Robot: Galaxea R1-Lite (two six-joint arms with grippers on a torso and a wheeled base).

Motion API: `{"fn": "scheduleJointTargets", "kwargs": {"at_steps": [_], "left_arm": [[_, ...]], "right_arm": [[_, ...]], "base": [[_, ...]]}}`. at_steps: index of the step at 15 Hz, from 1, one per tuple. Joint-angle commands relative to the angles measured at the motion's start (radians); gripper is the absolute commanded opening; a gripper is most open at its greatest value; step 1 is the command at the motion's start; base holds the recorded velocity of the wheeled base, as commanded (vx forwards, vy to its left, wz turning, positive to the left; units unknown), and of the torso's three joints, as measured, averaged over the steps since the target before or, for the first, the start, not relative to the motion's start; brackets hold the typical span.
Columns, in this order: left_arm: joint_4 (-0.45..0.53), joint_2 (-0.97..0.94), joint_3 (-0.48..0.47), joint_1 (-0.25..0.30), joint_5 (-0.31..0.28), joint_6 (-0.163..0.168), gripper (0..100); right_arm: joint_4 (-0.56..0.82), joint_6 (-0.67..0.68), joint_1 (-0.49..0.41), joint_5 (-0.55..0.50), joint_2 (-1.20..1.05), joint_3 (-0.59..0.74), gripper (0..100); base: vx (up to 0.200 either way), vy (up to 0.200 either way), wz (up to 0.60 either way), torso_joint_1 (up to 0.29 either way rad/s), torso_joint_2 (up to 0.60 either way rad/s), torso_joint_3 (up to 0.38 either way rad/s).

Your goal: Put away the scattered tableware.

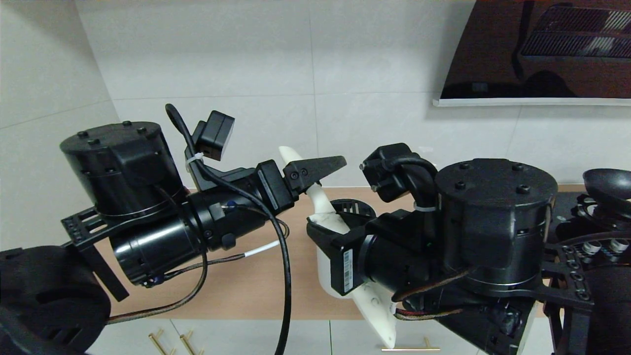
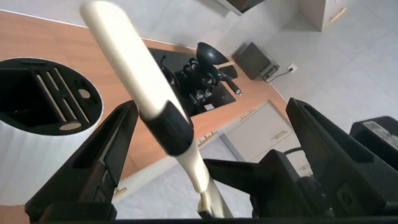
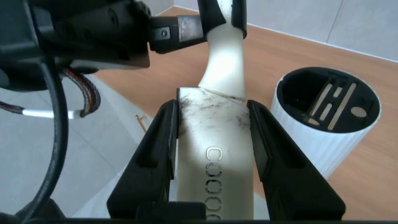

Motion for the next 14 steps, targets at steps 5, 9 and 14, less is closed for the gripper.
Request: {"fn": "scheduleJointTargets", "kwargs": {"at_steps": [5,9,14], "left_arm": [[0.001,0.006,0.0,0.003,0.003,0.002,100],[0.001,0.015,0.0,0.005,0.006,0.002,0],[0.001,0.029,0.0,0.007,0.005,0.002,0]], "right_arm": [[-0.001,-0.003,0.001,-0.004,-0.002,0.013,0],[-0.022,-0.005,0.003,-0.004,-0.003,0.014,0],[-0.022,-0.005,0.003,-0.004,-0.002,0.016,0]], "base": [[0.0,0.0,0.0,0.0,0.0,0.0],[0.0,0.0,0.0,0.0,0.0,0.0],[0.0,0.0,0.0,0.0,0.0,0.0]]}}
